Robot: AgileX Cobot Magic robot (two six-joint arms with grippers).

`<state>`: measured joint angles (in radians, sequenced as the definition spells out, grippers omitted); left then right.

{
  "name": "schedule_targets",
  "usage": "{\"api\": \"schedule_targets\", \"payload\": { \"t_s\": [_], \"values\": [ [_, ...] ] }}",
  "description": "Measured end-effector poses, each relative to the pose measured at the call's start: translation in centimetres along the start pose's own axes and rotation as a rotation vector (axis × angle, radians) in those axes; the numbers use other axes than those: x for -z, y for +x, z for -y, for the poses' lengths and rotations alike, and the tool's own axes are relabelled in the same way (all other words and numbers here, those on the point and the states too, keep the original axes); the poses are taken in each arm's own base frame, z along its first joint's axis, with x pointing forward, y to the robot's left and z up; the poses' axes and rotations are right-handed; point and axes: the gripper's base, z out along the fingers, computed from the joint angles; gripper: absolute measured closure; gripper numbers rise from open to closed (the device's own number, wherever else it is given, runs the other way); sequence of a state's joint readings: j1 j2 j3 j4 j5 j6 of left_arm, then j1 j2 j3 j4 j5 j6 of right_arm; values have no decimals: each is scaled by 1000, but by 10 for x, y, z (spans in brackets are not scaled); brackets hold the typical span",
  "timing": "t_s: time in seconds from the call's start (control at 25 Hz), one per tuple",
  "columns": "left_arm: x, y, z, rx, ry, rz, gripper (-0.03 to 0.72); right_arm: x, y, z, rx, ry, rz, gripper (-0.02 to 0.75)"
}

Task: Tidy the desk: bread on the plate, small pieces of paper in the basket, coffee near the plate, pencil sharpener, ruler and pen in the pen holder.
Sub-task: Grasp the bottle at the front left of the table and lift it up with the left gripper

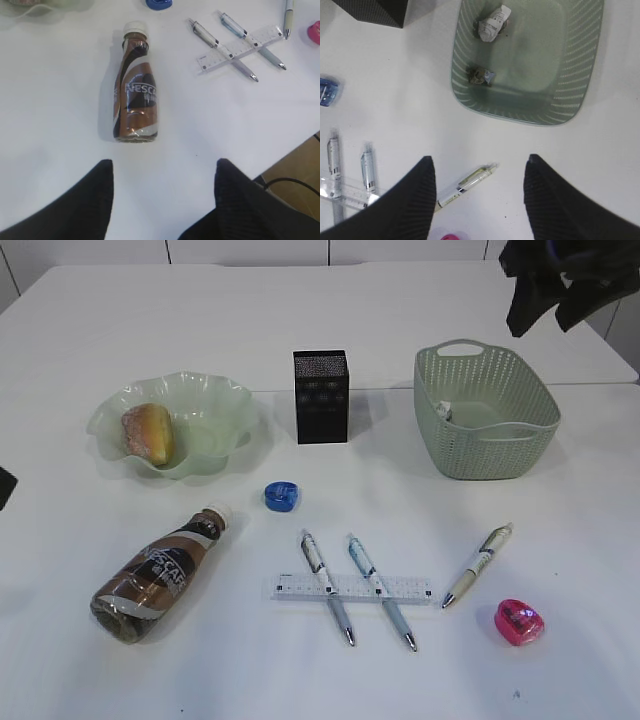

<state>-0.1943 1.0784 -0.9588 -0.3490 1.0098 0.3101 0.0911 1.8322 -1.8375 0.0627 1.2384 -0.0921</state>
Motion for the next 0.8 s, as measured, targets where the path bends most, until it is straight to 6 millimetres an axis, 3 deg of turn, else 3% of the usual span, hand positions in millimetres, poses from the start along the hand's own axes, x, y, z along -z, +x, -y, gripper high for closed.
{"api": "schedule_targets", "payload": {
  "t_s": [0.28, 0.32, 0.4, 0.44, 0.52, 0.6, 0.64, 0.72, 0.76, 0.8],
  "values": [
    [-41, -17, -11, -36, 17, -19, 229, 30, 16, -9, 25, -65, 39, 331],
    [-46, -19, -10, -51, 18, -18, 226, 46, 28, -12, 26, -75, 56, 332],
    [-56, -23, -7, -70, 21, -11, 221, 39, 32, -12, 25, -79, 30, 332],
    [-62, -25, -6, -78, 23, -11, 219, 62, 48, -14, 29, -76, 62, 333],
    [-74, -26, -4, -84, 33, -39, 217, 71, 63, -16, 29, -76, 61, 333],
    [-89, -29, -4, -82, 44, -81, 216, 73, 69, -17, 29, -77, 59, 333],
    [-95, -33, -3, -84, 48, -95, 216, 78, 90, -18, 27, -78, 40, 333],
    [-104, -42, -2, -100, 50, -106, 216, 82, 109, -20, 26, -79, 30, 333],
    [-108, -45, 0, -110, 49, -114, 216, 82, 109, -20, 26, -79, 30, 333],
    [-111, -50, 1, -119, 39, -115, 216, 83, 124, -21, 25, -80, 16, 333]
  ]
}}
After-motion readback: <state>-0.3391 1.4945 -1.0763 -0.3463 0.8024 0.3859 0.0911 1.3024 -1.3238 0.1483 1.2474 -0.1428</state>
